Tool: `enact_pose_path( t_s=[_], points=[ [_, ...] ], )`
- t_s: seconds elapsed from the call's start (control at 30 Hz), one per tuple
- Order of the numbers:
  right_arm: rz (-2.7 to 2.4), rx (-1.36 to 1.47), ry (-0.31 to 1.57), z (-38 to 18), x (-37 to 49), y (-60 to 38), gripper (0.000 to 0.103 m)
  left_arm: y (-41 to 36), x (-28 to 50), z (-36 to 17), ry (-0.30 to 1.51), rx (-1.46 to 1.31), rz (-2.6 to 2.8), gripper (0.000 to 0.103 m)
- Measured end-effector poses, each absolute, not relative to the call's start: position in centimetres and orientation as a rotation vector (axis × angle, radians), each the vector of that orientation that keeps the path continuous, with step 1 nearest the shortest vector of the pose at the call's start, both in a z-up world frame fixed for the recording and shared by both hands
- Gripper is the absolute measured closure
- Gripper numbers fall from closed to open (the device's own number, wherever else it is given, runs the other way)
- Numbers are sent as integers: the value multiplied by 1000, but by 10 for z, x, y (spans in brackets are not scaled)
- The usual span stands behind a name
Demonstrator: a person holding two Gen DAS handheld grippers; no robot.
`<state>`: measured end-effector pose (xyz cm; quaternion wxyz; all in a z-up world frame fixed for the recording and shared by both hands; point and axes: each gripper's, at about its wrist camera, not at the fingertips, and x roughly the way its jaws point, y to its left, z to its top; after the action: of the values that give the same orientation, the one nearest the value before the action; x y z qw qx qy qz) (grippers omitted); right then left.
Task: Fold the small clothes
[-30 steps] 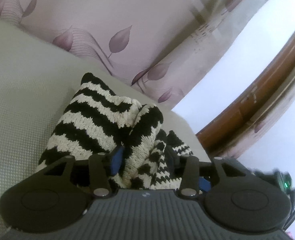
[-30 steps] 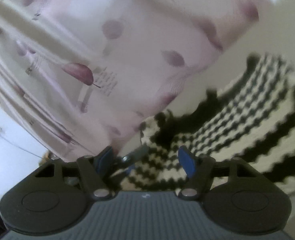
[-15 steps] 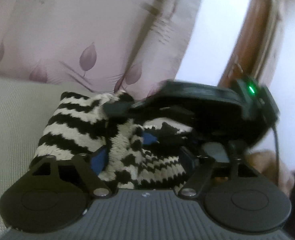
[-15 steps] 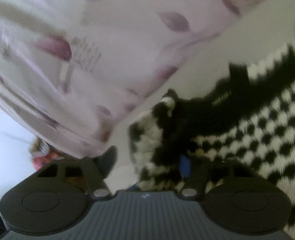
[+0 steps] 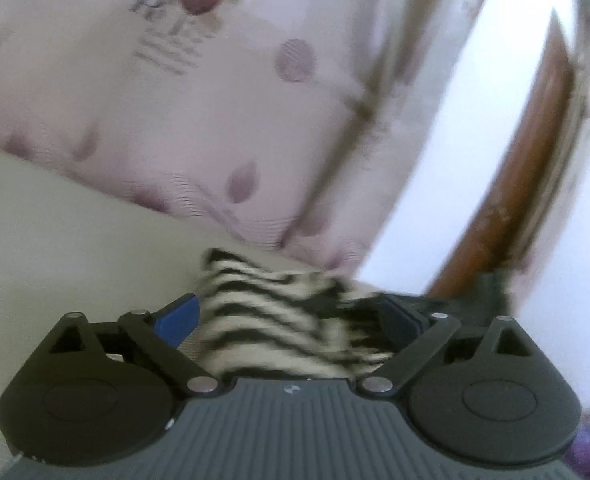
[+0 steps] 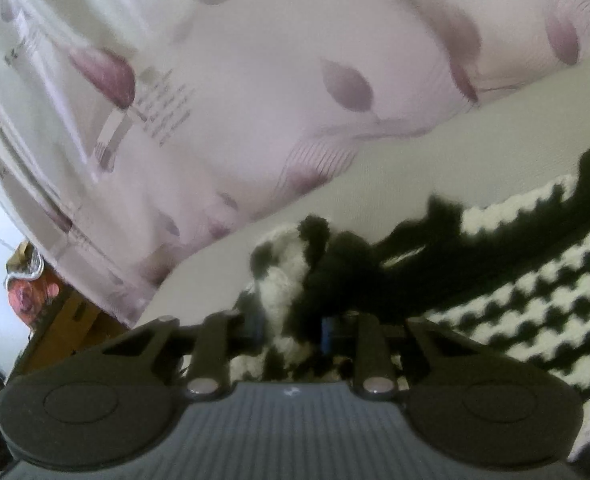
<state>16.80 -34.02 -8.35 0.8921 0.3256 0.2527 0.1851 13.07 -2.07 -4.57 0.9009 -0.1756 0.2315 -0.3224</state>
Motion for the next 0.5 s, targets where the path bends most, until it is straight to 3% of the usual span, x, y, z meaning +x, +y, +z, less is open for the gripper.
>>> enact_pose_path(
  t_s=[0.5],
  points=[
    [304, 671, 477, -76, 164, -394, 80, -70, 135, -77, 551, -264, -775, 10]
  ],
)
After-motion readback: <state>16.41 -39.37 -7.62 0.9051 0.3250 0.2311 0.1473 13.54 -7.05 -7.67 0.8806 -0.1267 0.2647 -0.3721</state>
